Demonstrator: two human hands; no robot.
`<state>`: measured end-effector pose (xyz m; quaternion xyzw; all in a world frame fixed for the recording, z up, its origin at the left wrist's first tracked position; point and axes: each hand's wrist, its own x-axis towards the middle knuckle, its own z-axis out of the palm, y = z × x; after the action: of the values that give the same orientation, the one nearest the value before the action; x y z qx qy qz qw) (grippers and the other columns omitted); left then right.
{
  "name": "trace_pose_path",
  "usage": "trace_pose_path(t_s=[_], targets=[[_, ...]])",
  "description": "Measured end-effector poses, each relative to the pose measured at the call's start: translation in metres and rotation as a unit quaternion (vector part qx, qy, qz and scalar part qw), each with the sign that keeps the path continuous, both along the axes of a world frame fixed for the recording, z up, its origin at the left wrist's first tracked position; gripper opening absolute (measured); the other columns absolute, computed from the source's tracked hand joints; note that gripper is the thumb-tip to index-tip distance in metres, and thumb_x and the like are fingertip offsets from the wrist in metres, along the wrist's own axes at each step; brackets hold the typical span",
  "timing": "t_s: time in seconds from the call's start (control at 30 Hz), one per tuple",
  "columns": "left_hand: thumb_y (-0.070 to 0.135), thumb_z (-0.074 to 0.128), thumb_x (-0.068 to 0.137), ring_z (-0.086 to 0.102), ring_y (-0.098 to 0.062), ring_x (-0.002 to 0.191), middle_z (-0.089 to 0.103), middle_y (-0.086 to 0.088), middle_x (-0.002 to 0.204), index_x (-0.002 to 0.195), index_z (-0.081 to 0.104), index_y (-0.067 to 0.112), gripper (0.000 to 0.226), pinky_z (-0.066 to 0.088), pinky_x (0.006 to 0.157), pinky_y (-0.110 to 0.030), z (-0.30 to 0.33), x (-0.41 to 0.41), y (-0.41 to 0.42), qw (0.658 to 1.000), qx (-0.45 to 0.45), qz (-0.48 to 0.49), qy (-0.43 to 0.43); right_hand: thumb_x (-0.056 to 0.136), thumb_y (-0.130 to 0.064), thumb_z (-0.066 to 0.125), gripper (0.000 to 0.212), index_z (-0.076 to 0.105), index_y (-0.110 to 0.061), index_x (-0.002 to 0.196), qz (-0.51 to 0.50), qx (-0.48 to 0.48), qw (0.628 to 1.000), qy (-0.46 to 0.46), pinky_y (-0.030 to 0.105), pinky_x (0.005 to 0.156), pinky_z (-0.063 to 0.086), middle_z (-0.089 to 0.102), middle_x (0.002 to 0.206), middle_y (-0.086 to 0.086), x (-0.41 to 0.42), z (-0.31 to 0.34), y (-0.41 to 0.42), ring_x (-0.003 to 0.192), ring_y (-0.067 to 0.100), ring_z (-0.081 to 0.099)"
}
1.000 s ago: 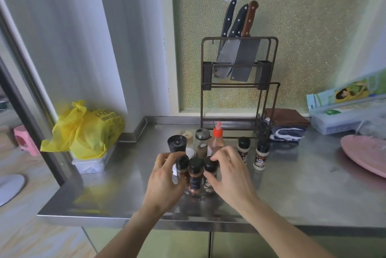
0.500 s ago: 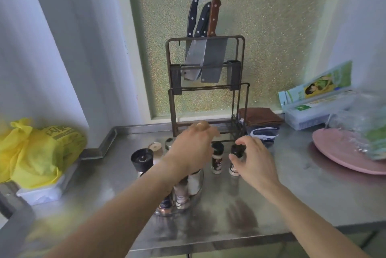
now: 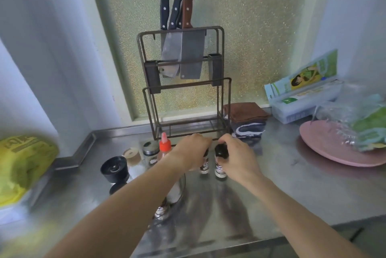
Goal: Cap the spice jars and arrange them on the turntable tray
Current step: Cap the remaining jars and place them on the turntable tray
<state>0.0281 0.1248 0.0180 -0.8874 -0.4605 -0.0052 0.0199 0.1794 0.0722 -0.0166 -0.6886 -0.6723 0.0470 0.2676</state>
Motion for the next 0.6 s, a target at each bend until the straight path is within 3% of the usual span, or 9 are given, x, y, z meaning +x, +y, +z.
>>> trace_pose_path(t_s=[0.13, 0.23, 0.33, 0.6], targets=[[0.018, 0.071, 0.082, 0.063, -0.026, 0.089, 0.066, -0.004, 0.095, 0.11, 0.054, 0.015, 0.033, 0.054, 0.076, -0.038, 0.05, -0.015, -0.027, 0.997, 0.029, -0.014, -0.076, 0.082, -0.029, 0.076, 0.036, 0.059, -0.027, 0.114, 0.016, 0.05, 0.998, 0.022, 0.036, 0.079, 0.051, 0.067, 0.11, -0.001, -0.005, 0.051, -0.022, 0.103, 0.025, 0.066], [0.028, 0.079, 0.08, 0.055, -0.021, 0.085, 0.067, 0.0, 0.096, 0.109, 0.059, 0.017, 0.037, 0.042, 0.073, -0.03, 0.098, -0.047, -0.049, 0.993, 0.059, -0.011, -0.097, 0.08, -0.031, 0.08, 0.042, 0.062, -0.028, 0.118, 0.048, 0.089, 0.993, 0.053, 0.037, 0.086, 0.053, 0.07, 0.112, -0.004, -0.023, 0.1, -0.041, 0.1, 0.022, 0.067], [0.034, 0.085, 0.076, 0.057, -0.017, 0.089, 0.065, 0.006, 0.096, 0.106, 0.065, 0.021, 0.038, 0.041, 0.076, -0.028, 0.134, -0.091, -0.062, 0.99, 0.057, 0.023, -0.126, 0.08, -0.033, 0.081, 0.044, 0.065, -0.027, 0.121, 0.086, 0.11, 0.987, 0.081, 0.036, 0.092, 0.053, 0.072, 0.115, -0.007, -0.052, 0.136, -0.05, 0.1, 0.019, 0.068], [0.032, 0.089, 0.069, 0.059, -0.023, 0.099, 0.066, 0.003, 0.103, 0.113, 0.07, 0.024, 0.048, 0.05, 0.085, -0.034, 0.127, -0.167, -0.063, 0.986, 0.04, 0.124, -0.103, 0.082, -0.025, 0.079, 0.041, 0.066, -0.02, 0.121, 0.159, 0.074, 0.983, 0.064, 0.035, 0.095, 0.05, 0.069, 0.12, -0.002, -0.142, 0.136, -0.037, 0.109, 0.02, 0.063]])
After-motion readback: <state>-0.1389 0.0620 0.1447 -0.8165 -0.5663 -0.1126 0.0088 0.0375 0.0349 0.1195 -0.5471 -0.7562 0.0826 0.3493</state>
